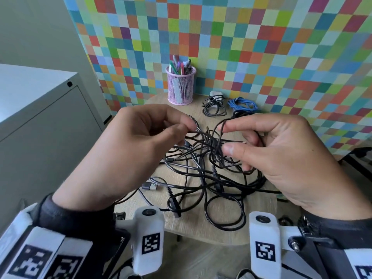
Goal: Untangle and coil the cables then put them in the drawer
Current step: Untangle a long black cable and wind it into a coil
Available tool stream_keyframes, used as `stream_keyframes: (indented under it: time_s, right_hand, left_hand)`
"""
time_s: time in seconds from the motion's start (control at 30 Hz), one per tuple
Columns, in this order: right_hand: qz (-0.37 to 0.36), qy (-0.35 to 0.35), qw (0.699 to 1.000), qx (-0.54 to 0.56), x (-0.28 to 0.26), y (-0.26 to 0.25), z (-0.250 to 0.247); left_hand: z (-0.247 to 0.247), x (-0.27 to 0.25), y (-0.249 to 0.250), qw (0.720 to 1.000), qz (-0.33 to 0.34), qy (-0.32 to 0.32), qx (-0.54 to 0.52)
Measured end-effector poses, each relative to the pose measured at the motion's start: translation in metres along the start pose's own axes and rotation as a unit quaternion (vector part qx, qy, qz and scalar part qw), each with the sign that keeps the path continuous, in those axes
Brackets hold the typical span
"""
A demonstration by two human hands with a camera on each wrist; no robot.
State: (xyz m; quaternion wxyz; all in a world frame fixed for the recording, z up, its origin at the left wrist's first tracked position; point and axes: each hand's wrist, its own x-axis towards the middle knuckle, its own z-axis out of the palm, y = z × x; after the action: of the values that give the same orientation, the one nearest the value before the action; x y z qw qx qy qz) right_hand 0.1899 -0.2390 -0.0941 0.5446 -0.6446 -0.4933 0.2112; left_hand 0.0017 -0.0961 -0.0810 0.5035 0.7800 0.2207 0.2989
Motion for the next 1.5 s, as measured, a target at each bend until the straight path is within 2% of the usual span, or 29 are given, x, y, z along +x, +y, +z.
stream_keyframes:
  time_s: [0.13,0.33,0.47,0.6,0.73,0.93,1.0,1.1,1.13,1.2,1.27,1.37,1.43,1.5]
  right_hand:
    - [-0.007,-0.002,1.0,0.021,-0.001,-0.002,0.002]
    - [0.015,-0.018,0.999,0.049,-0.004,0.0,0.015]
    - [0.019,-0.051,0.998,0.041,-0.003,0.001,0.02]
    - [0.001,-0.056,0.998,-0.02,-0.002,-0.002,0.02]
    - [0.004,-0.083,0.995,-0.048,-0.004,0.002,0.024]
    - [0.015,-0.092,0.996,0.003,-0.004,0.001,0.024]
    - [0.017,-0.058,0.996,0.064,-0.003,-0.001,0.018]
    - [0.036,0.07,0.98,0.18,0.003,0.0,-0.005]
    - [0.034,0.11,0.979,0.167,0.005,0.002,-0.013]
    - [0.02,0.155,0.988,0.006,0.007,0.009,-0.024]
    - [0.027,0.131,0.982,-0.134,0.008,0.014,-0.026]
    - [0.041,0.104,0.972,-0.207,0.004,0.01,-0.019]
    - [-0.023,0.134,0.963,-0.234,0.0,0.001,-0.012]
    - [-0.123,0.157,0.949,-0.244,-0.003,-0.013,-0.003]
  left_hand:
    - [0.002,-0.003,0.004,0.999,0.033,0.028,0.023]
    - [0.015,-0.005,0.004,0.999,0.032,0.008,0.04]
    - [0.022,-0.005,0.001,0.999,0.028,0.0,0.018]
    - [0.023,-0.007,0.007,1.0,0.018,-0.012,0.016]
    - [0.021,-0.004,0.006,0.995,-0.001,-0.025,0.096]
    - [0.016,-0.002,0.008,0.986,-0.004,-0.016,0.169]
    - [0.01,-0.001,0.005,0.985,-0.015,-0.006,0.172]
    - [-0.008,0.003,-0.006,0.987,-0.047,0.018,0.151]
    - [-0.014,0.004,-0.008,0.99,-0.047,0.032,0.131]
    - [-0.022,0.004,-0.01,0.992,-0.03,0.057,0.109]
    - [-0.021,0.005,-0.011,0.99,-0.013,0.069,0.12]
    - [-0.009,0.004,-0.007,0.984,0.007,0.065,0.164]
    - [0.001,0.003,-0.004,0.979,0.019,0.063,0.195]
    - [0.01,0.002,-0.002,0.976,0.026,0.062,0.205]
